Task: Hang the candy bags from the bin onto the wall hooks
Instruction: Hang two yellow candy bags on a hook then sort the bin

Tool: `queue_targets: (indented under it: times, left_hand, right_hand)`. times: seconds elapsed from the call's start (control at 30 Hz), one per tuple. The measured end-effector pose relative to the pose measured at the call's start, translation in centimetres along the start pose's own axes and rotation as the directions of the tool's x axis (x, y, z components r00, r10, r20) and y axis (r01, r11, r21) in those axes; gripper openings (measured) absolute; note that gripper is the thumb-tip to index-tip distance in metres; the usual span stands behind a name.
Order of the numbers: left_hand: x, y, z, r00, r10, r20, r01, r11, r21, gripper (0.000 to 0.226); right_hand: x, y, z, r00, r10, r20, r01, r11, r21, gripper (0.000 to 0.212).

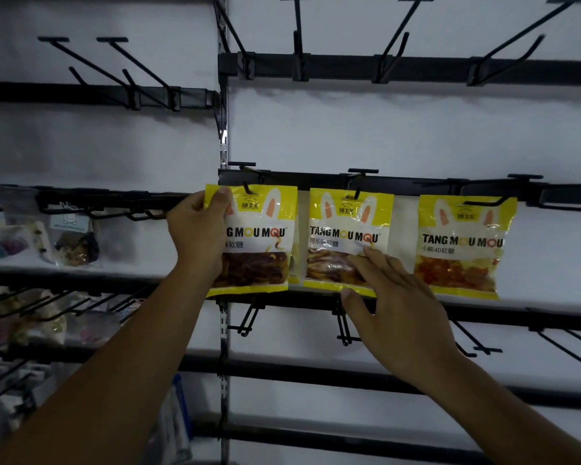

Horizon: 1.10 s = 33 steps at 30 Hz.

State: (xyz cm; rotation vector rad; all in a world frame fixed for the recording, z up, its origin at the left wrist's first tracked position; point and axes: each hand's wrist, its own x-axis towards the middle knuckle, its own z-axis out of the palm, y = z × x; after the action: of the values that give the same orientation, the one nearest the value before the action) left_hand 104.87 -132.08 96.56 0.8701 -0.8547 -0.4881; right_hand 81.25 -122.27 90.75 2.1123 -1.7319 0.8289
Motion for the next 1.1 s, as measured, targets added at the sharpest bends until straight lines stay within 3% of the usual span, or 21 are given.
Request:
queue_targets:
  times: [0.43, 0.57, 0.67, 0.83, 0.93, 1.0, 1.1]
  left_hand:
    - [1.6, -1.0, 0.4, 0.991, 0.113, 0.069, -0.128, 0.945, 0.301, 0.030]
    - [1.5, -0.6, -0.1, 0.990, 0.124, 0.064, -0.138, 0.936, 0.324, 0.013]
    - [0.8, -0.6, -0.6, 0.985, 0.154, 0.084, -0.174, 0.904, 0.389, 0.034]
    - [-1.2, -0.8, -1.4, 0.930, 0.324, 0.177, -0.354, 0.651, 0.671, 0.061]
    - [-3.1, -0.6, -2.0, 0.893, 0.374, 0.250, -0.425, 0.522, 0.739, 0.060]
    - [-5.0, -0.9, -2.2, 0.837, 0.406, 0.365, -0.524, 0.406, 0.749, 0.051]
    - [-8.0, -2.5, -2.1, 0.689, 0.410, 0.598, -0.695, 0.141, 0.705, 0.044]
  right_hand:
    - [-0.2, 0.5, -0.5, 0.997, 0.033, 0.070, -0.029, 0.998, -0.061, 0.054]
    - [-0.4, 1.0, -0.6, 0.997, 0.041, 0.071, -0.035, 0.996, -0.083, 0.055]
    - [-0.5, 1.5, -0.3, 0.995, 0.056, 0.082, -0.048, 0.994, -0.094, 0.057]
    - [-0.5, 2.4, 0.9, 0.993, 0.063, 0.096, -0.052, 0.992, -0.115, 0.057]
    - [-0.8, 3.3, 2.1, 0.991, 0.070, 0.110, -0.056, 0.990, -0.126, 0.055]
    - [-1.3, 3.7, 2.8, 0.993, 0.064, 0.099, -0.049, 0.988, -0.143, 0.055]
    - [-2.2, 4.4, 4.0, 0.986, 0.085, 0.141, -0.060, 0.983, -0.175, 0.055]
